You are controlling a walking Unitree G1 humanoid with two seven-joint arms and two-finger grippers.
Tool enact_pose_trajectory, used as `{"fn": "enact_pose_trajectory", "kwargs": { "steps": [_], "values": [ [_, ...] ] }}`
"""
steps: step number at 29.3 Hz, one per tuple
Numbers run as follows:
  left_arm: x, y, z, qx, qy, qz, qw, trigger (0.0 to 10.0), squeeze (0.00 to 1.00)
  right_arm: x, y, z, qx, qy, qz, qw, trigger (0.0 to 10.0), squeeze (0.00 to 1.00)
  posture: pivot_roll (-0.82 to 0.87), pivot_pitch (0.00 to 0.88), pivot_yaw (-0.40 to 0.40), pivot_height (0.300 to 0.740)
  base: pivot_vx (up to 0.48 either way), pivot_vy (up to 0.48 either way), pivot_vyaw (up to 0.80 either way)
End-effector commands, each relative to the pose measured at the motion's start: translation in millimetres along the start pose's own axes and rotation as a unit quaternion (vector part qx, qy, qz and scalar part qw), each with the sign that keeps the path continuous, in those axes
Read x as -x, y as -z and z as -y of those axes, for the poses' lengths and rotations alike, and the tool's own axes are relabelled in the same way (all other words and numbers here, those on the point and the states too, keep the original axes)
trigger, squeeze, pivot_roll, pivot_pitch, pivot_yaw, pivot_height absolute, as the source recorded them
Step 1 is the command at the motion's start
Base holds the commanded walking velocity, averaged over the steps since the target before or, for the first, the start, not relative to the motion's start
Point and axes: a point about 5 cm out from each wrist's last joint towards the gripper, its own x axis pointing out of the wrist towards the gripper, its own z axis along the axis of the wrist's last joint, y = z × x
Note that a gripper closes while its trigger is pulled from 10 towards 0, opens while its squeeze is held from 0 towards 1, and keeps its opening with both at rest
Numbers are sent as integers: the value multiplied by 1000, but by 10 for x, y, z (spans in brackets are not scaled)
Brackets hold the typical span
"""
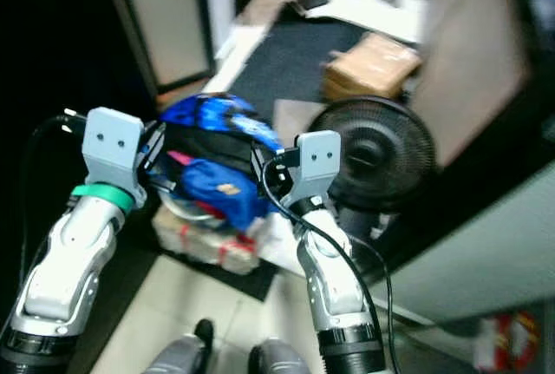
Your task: Clothes washing
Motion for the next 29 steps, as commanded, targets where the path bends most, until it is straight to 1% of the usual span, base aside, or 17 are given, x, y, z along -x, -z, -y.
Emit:
{"fn": "enact_pose_trajectory", "kwargs": {
  "steps": [1,3,6,8,16,21,29],
  "values": [
    [7,42,22,2,6,-10,1000,10000,0,23,31,33,1,6,-5,1000,10000,0,6,80,19,740,0,0,750],
    [7,43,21,3,6,-10,1000,10000,0,23,32,31,1,6,-5,1000,10000,0,6,80,19,740,0,0,750],
    [8,45,21,3,6,-11,1000,10000,0,23,33,29,-1,6,-6,1000,10000,0,6,78,19,740,0,0,0],
    [8,45,20,2,6,-10,1000,10000,0,23,35,28,-4,6,-5,1000,10000,0,6,78,19,740,255,0,0],
    [5,44,20,0,6,-10,1000,10000,0,23,34,41,-14,12,-4,1000,10000,0,6,83,20,740,367,309,0],
    [1,42,21,1,6,-10,1000,10000,0,21,36,54,-17,16,-6,1000,10000,0,6,85,21,740,368,309,-800],
    [1,38,22,-1,7,-10,1000,10000,0,20,35,53,-13,16,-6,1000,10000,0,5,89,22,740,354,268,0]
  ]
}}
